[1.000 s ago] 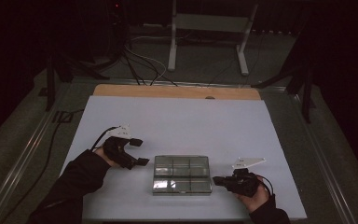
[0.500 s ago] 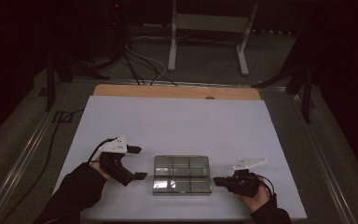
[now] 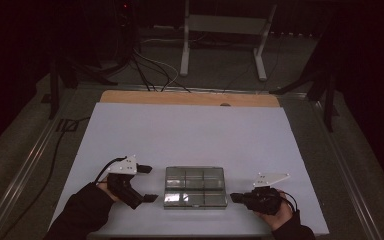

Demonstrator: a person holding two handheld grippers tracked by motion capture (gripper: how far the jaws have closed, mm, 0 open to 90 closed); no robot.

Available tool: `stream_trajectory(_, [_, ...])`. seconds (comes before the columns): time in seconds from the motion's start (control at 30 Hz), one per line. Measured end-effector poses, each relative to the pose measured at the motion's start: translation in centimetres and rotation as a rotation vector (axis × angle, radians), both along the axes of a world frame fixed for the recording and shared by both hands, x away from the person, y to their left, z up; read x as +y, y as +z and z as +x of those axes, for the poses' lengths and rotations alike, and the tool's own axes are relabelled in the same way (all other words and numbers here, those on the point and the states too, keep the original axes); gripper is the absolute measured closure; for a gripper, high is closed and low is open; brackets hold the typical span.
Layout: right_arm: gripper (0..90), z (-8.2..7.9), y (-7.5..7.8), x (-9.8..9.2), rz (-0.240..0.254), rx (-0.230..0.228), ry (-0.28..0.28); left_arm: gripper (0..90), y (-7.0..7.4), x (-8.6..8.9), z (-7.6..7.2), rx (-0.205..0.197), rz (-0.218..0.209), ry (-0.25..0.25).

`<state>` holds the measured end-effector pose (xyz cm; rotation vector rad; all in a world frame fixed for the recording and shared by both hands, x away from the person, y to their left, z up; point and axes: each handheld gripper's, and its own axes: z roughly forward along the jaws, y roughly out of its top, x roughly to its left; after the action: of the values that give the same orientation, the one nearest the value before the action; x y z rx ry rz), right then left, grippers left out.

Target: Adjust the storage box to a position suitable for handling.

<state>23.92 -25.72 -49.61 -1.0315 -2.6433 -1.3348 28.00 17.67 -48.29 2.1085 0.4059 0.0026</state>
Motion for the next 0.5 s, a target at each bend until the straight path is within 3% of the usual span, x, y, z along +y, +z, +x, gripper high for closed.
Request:
stream_trajectory(0.17, [90.0, -0.5, -0.2, 0.0, -0.005, -0.019, 0.037, 2.5, -0.4, 0.0, -0.1, -0.001, 0.009, -0.016])
stream_trajectory(0.5, [90.0, -1.3, -0.7, 0.2, -0.021, -0.014, 0.101, 2.6, -0.5, -0.2, -0.2, 0.008, 0.013, -0.035])
